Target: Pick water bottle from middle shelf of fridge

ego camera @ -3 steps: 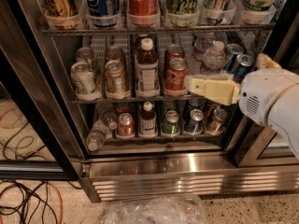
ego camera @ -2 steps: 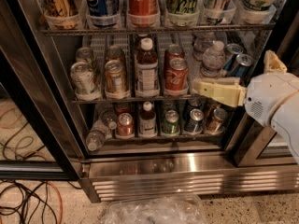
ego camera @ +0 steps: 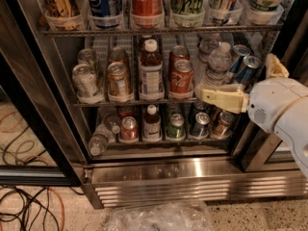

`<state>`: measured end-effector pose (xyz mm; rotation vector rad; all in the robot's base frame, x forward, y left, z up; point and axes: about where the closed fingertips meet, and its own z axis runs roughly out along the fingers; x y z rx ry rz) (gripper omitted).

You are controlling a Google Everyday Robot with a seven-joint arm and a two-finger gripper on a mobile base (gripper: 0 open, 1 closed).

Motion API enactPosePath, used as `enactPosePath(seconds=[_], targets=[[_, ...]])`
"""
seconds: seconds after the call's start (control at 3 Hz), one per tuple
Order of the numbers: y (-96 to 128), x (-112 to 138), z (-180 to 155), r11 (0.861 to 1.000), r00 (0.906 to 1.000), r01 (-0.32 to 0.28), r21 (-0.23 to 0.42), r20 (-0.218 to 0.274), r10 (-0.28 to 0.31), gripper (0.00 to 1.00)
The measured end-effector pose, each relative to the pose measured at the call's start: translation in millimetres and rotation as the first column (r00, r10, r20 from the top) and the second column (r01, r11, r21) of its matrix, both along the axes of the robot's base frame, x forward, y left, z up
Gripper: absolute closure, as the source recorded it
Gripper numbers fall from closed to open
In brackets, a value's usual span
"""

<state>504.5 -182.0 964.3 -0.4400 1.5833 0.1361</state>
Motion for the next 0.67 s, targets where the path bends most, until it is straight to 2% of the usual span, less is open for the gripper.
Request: enactPosePath(seconds=[0.33, 0.67], targets=[[-1, 5, -11, 0.998, 0.9994, 0.024, 0.055, -0.025, -0.022, 0.0], [-12, 7, -31, 0.993, 0.9969, 0.074, 0.09, -0.034, -0.071, 0.0]])
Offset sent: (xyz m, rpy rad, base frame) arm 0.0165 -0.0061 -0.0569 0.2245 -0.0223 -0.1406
